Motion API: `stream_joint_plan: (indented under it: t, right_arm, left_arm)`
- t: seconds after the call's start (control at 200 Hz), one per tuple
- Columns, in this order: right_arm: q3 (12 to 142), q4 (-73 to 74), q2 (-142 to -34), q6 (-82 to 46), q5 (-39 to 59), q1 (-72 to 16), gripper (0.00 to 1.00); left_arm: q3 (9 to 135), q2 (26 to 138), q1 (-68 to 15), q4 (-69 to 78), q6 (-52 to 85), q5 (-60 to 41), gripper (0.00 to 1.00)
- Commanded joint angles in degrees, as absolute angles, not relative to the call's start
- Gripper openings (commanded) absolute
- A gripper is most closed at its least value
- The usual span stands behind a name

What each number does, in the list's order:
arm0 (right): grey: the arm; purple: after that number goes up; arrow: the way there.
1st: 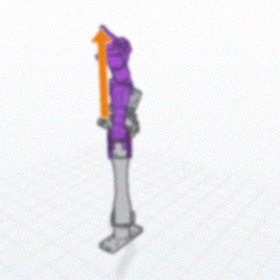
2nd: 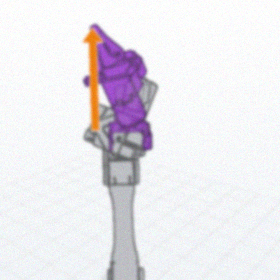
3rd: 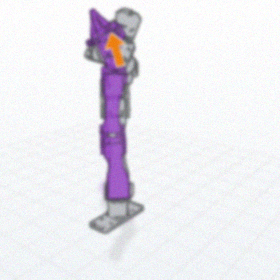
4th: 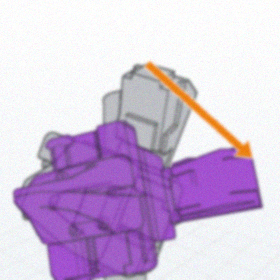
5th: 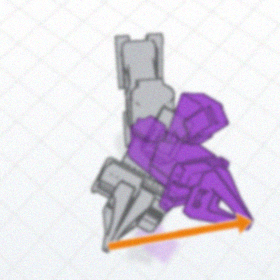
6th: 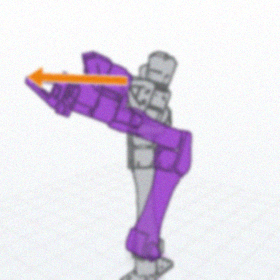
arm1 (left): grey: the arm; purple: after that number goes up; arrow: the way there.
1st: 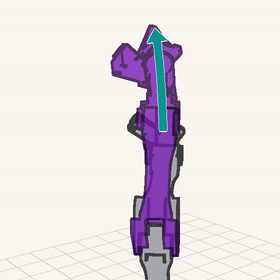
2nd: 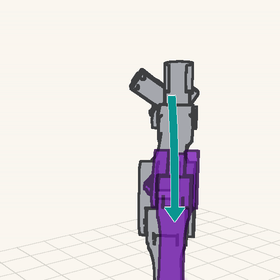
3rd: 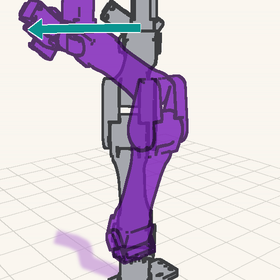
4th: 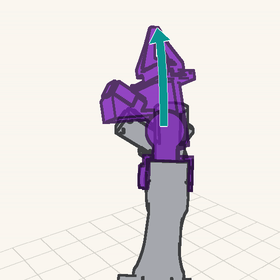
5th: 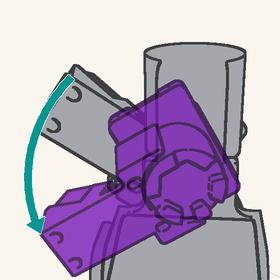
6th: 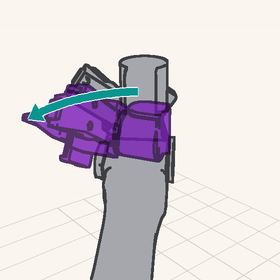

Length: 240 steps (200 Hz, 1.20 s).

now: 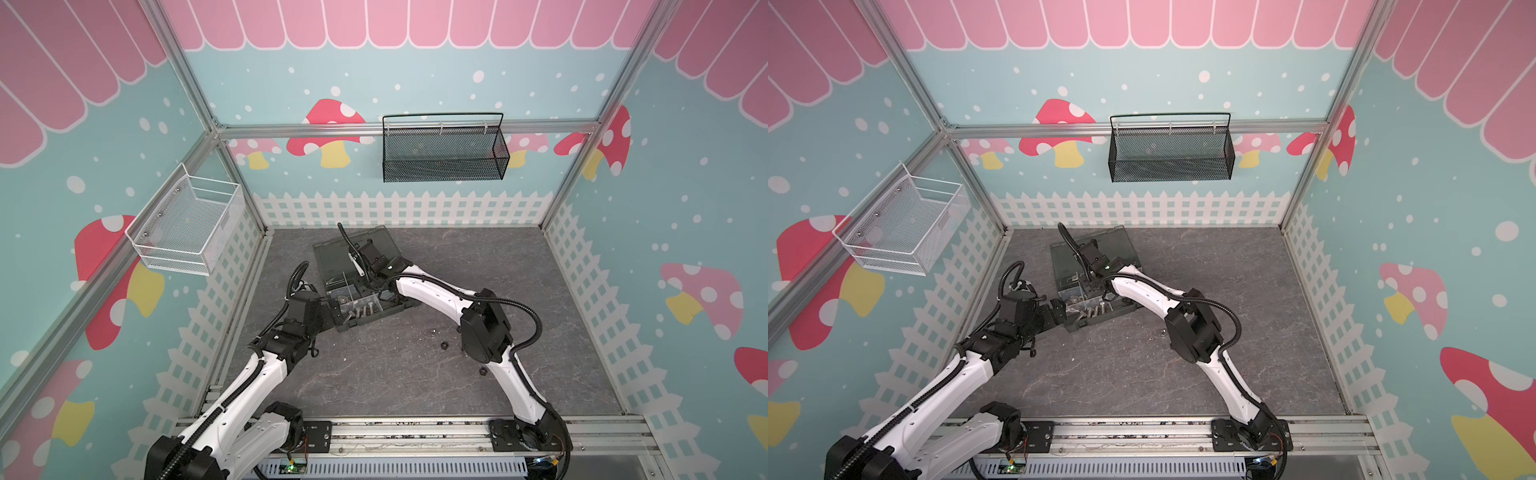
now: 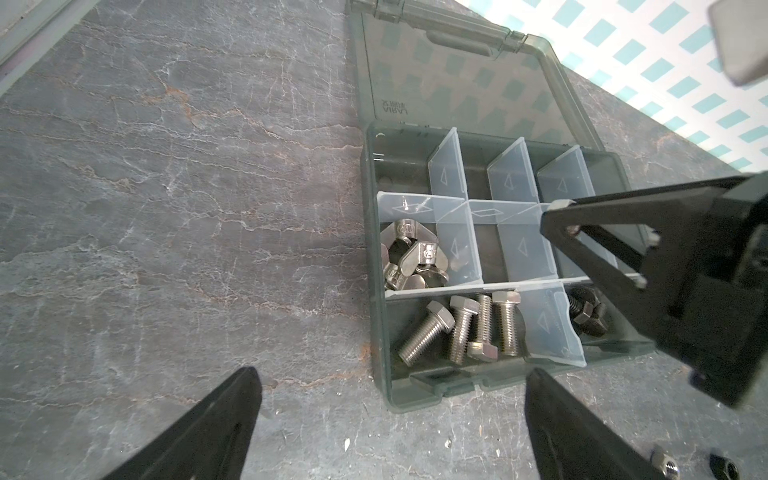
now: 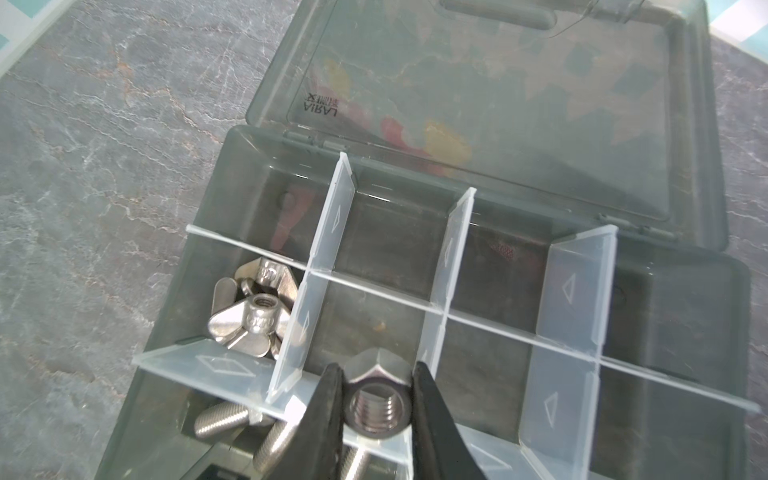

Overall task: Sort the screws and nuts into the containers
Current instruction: 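Carry the silver hex nut with the right gripper over the organizer, then open the right gripper to drop the hex nut into a compartment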

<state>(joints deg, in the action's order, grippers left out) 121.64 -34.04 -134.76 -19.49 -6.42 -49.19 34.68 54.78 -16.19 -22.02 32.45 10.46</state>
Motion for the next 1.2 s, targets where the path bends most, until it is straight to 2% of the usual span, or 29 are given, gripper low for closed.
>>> stream_joint_plan:
  t: [0.0, 0.09, 0.175, 0.27, 0.575, 0.805, 0.995, 1.196]
  right_arm:
    - [123.9, -36.3, -137.4, -18.3, -5.7, -49.5, 0.19]
    - [124.3, -36.4, -138.2, -18.3, -5.2, -49.5, 0.27]
    - [124.5, -36.4, -138.4, -18.5, -4.8, -49.5, 0.39]
    - [124.5, -36.5, -137.8, -18.3, -4.8, -49.5, 0.46]
    - [118.7, -35.8, -129.5, -19.8, -9.5, -49.4, 0.5]
    - [100.2, -30.7, -115.1, -24.3, -15.7, -48.6, 0.54]
    - [81.6, -28.1, -100.2, -30.1, -21.2, -46.5, 0.6]
    - [63.3, -28.2, -84.3, -37.3, -23.3, -41.3, 0.71]
  left_arm:
    - [35.2, 53.8, -15.9, -21.4, 33.4, 10.3, 1.0]
    - [35.3, 53.6, -15.8, -21.5, 33.5, 10.4, 1.0]
    - [35.2, 53.3, -15.9, -21.2, 33.7, 10.5, 1.0]
    - [35.0, 52.9, -15.7, -20.5, 35.1, 10.6, 1.0]
    - [34.0, 50.1, -15.6, -20.6, 35.9, 10.4, 1.0]
    - [35.4, 51.2, -18.5, -20.2, 34.8, 10.3, 1.0]
    - [39.7, 57.0, -29.2, -20.0, 33.2, 16.9, 1.0]
    - [46.3, 68.1, -38.8, -19.2, 30.1, 17.5, 0.99]
